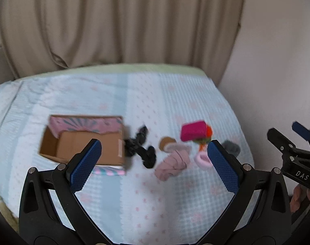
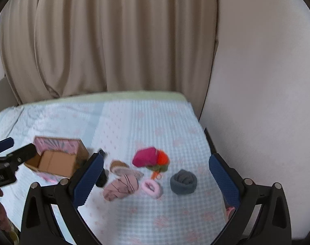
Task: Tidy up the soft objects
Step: 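Grasp the pink scarf with the left tool while the right tool grasps the pink fluffy hair tie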
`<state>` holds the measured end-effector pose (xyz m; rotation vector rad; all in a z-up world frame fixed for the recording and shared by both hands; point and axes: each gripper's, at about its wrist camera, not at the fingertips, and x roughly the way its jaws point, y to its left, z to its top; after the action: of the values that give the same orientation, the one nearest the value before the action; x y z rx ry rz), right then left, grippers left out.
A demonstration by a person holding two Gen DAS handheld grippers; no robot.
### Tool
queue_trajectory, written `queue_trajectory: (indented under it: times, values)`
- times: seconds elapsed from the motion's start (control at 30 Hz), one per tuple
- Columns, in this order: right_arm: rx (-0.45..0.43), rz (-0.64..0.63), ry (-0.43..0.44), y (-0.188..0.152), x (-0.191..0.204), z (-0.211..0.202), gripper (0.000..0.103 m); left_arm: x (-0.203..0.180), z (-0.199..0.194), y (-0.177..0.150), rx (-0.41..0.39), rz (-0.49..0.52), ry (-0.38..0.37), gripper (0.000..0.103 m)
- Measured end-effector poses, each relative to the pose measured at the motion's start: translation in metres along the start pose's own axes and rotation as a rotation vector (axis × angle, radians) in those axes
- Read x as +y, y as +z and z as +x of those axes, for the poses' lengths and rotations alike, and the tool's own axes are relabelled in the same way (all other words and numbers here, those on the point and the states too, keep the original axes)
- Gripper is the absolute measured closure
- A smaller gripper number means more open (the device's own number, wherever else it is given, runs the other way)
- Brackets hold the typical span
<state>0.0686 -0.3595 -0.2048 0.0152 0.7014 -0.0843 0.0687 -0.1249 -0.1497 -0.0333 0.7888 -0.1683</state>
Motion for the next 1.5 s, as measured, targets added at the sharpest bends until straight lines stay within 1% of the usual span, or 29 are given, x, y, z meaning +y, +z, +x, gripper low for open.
queue_trajectory:
  times: [0.1,0.2,0.33,0.43,0.57,0.6,0.67,0.77,0.93,1.0,1.07,1.1,1.13,1.17,1.2,1.27,1.37,1.5]
  values:
    - [0.042,-0.034,0.036,-0.023,-0.01,0.037,0.0,-0.021,0.04,-0.021,0.045,0.029,-0.023,0.001]
    - [0.074,-0.08,0.066,-0.042,-0.013,0.064,0.0,-0.038,0.083,-0.043,0.089,0.071,-0.051,0.001]
    - [0.107,-0.17,0.103,-0.074,-0.014,0.112,0.001,-0.053,0.142,-0.072,0.142,0.177,-0.09,0.004]
    - [0.138,-0.236,0.122,-0.097,-0.013,0.144,0.006,-0.061,0.18,-0.093,0.171,0.268,-0.119,0.008]
    - [0.17,-0.329,0.153,-0.123,-0.007,0.182,0.008,-0.065,0.225,-0.116,0.219,0.365,-0.144,0.014]
    - [0.177,-0.342,0.16,-0.127,-0.006,0.189,0.01,-0.066,0.238,-0.121,0.231,0.387,-0.149,0.014]
    - [0.205,-0.366,0.171,-0.136,-0.005,0.209,0.018,-0.069,0.256,-0.128,0.242,0.426,-0.154,0.016]
    - [0.231,-0.403,0.16,-0.143,-0.003,0.229,0.024,-0.074,0.281,-0.14,0.268,0.472,-0.169,0.018]
    - [0.262,-0.429,0.19,-0.147,-0.004,0.253,0.031,-0.084,0.311,-0.153,0.318,0.523,-0.2,0.02]
    - [0.276,-0.443,0.216,-0.146,-0.004,0.26,0.036,-0.085,0.32,-0.156,0.332,0.529,-0.204,0.021]
    - [0.286,-0.448,0.237,-0.144,-0.003,0.264,0.044,-0.083,0.329,-0.156,0.368,0.502,-0.214,0.03]
    - [0.292,-0.45,0.249,-0.144,-0.003,0.266,0.047,-0.084,0.333,-0.156,0.378,0.489,-0.218,0.032]
    - [0.294,-0.452,0.256,-0.143,-0.002,0.269,0.052,-0.083,0.337,-0.154,0.387,0.477,-0.218,0.044]
    - [0.296,-0.452,0.266,-0.142,-0.001,0.27,0.057,-0.082,0.338,-0.153,0.393,0.468,-0.221,0.051]
    - [0.297,-0.451,0.272,-0.142,0.0,0.269,0.058,-0.082,0.337,-0.153,0.394,0.464,-0.22,0.052]
    - [0.298,-0.443,0.274,-0.141,0.001,0.269,0.066,-0.081,0.337,-0.152,0.401,0.462,-0.217,0.06]
    - [0.298,-0.419,0.27,-0.14,0.001,0.269,0.07,-0.079,0.336,-0.15,0.409,0.453,-0.214,0.067]
    - [0.284,-0.389,0.255,-0.136,-0.001,0.262,0.071,-0.077,0.332,-0.147,0.408,0.437,-0.205,0.071]
